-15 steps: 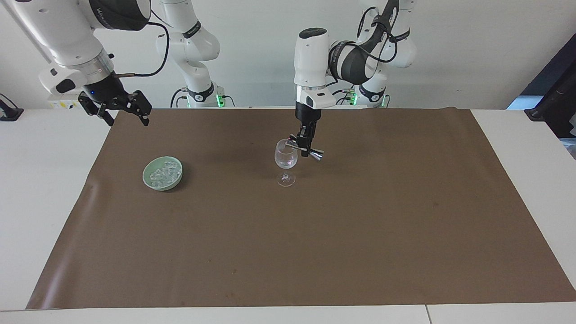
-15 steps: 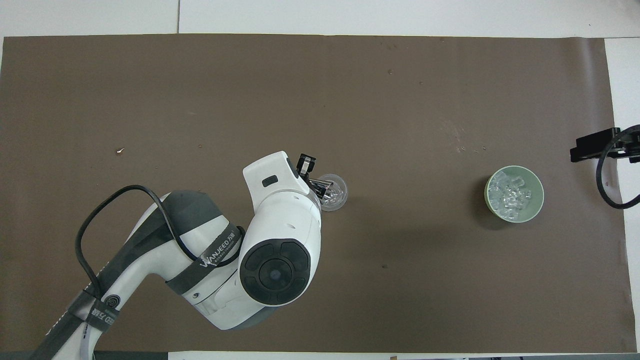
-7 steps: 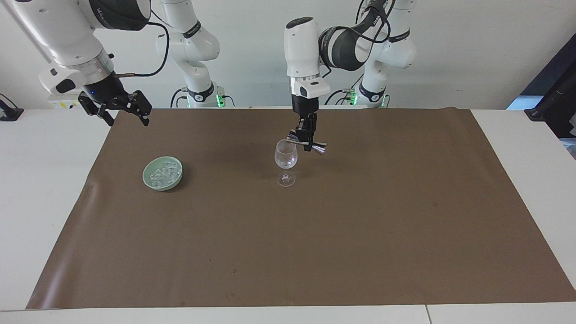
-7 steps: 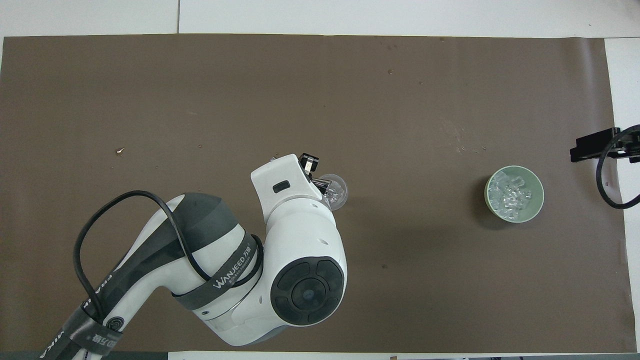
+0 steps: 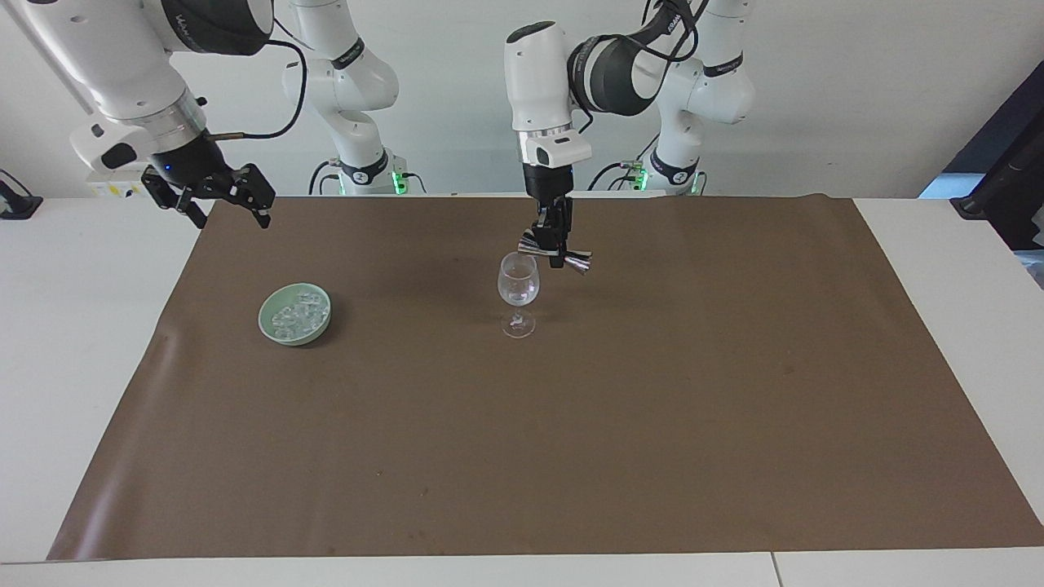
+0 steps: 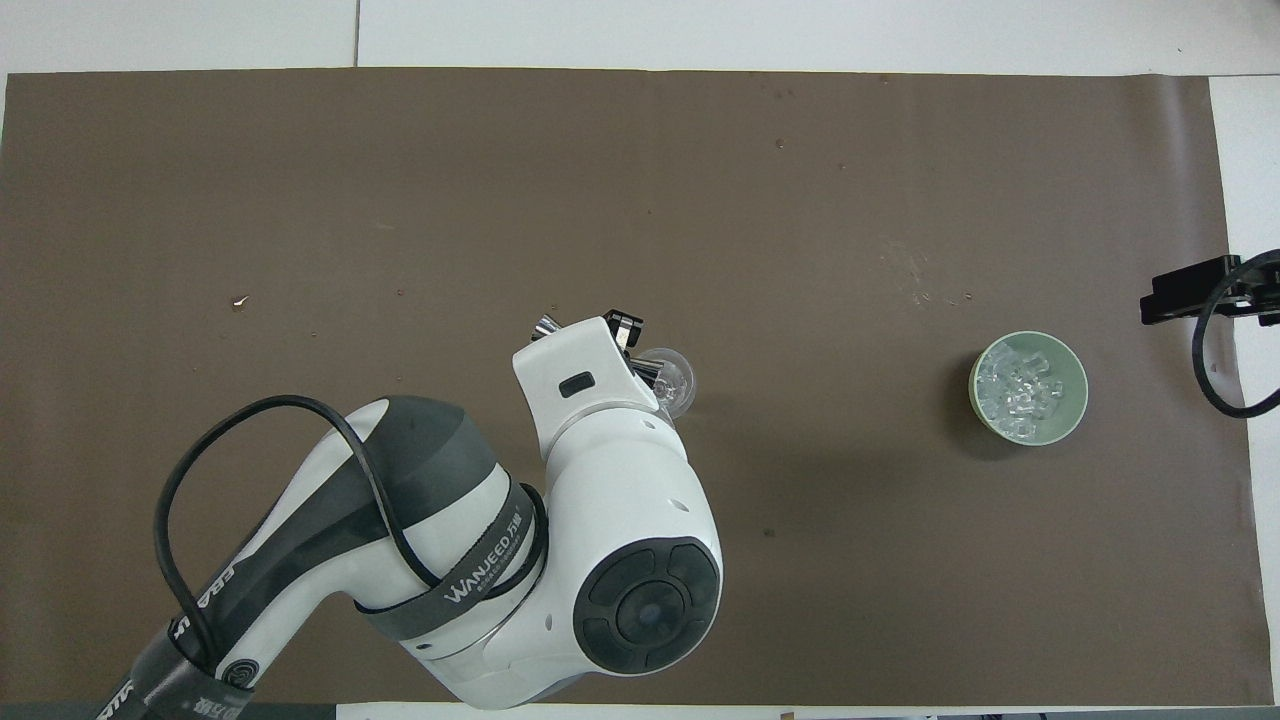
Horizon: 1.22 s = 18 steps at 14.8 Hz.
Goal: Pour wine and add ice with both arms
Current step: 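Tilt the jigger over the clear glass with the left gripper to pour, then set the jigger back with the left gripper while the right gripper reaches the bowl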
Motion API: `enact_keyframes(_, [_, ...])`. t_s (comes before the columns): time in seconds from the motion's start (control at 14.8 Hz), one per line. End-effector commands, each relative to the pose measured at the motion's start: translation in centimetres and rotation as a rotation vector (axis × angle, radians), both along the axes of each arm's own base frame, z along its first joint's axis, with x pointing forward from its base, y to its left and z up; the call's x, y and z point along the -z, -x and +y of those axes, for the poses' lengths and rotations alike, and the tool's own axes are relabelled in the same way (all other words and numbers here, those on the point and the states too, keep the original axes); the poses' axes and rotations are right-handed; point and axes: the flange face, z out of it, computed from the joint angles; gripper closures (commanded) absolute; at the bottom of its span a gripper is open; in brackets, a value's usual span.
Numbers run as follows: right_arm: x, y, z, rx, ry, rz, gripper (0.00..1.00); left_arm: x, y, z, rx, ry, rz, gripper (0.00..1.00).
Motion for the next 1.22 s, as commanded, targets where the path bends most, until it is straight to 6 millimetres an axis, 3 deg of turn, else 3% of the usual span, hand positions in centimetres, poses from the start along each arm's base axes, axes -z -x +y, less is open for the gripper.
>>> enact_keyframes(0.0, [-0.2,0.7,0.0,-0.005,-0.014,0.010,0.00,-0.3,0.2,-0.4,-0.023,-0.027,-0.008,1.00])
enact_keyframes(0.34, [-0.3,0.6,0.0,-0.005,-0.014,0.009,0.00,-0.7,-0.7,1.3,-0.101,0.017,0.028,1.00])
enact_keyframes(0.68, [-0.2,0.7,-0.1,-0.003,-0.014,0.010,0.00,-1.7,-5.4,5.7,-0.246,0.259,0.106,1.00])
enact_keyframes(0.88, [-0.1,1.1,-3.7,0.066,-0.017,0.013,0.00,0.0,-8.1,9.1,-0.333,0.414,0.116,1.00])
enact_keyframes(0.95, [-0.1,1.1,-4.1,0.070,-0.017,0.011,0.00,0.3,-8.9,10.3,-0.372,0.464,0.125,1.00])
enact_keyframes(1.15, [-0.1,1.7,-2.9,0.047,-0.021,0.045,0.00,0.6,-10.8,13.3,-0.413,0.564,0.173,1.00])
